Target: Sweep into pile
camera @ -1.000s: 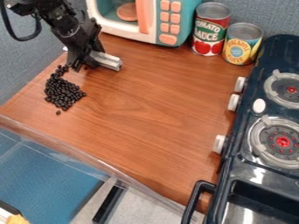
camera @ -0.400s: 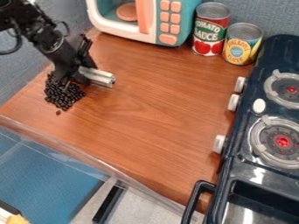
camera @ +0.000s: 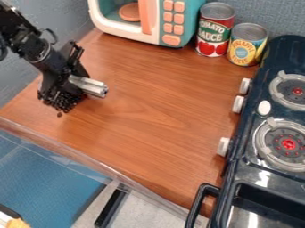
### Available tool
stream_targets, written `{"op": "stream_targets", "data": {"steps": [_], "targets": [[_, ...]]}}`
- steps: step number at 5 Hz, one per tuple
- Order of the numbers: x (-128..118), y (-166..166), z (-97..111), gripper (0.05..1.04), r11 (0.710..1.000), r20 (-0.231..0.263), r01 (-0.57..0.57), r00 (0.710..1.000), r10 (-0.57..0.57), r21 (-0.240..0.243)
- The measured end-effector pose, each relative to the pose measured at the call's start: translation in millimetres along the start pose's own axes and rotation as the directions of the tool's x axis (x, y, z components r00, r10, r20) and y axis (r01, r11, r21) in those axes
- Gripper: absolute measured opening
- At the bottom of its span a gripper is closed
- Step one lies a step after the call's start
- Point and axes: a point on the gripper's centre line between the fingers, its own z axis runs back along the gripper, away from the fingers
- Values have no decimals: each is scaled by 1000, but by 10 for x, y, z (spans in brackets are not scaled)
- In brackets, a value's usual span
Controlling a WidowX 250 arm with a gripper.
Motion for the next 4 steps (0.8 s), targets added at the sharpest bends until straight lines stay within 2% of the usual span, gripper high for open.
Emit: {"op": "stream_targets", "data": {"steps": [1,2,3,4], "targets": [[-20,-20,0,390,1000,-10,21,1000,-21,-6],[-82,-190,-1,390,998,-22,55,998,-56,-38],[-323,-410,78,389,990,-47,122,991,-125,-71],[-689,-552,31,389,972,-68,228,970,-232,-63]]}}
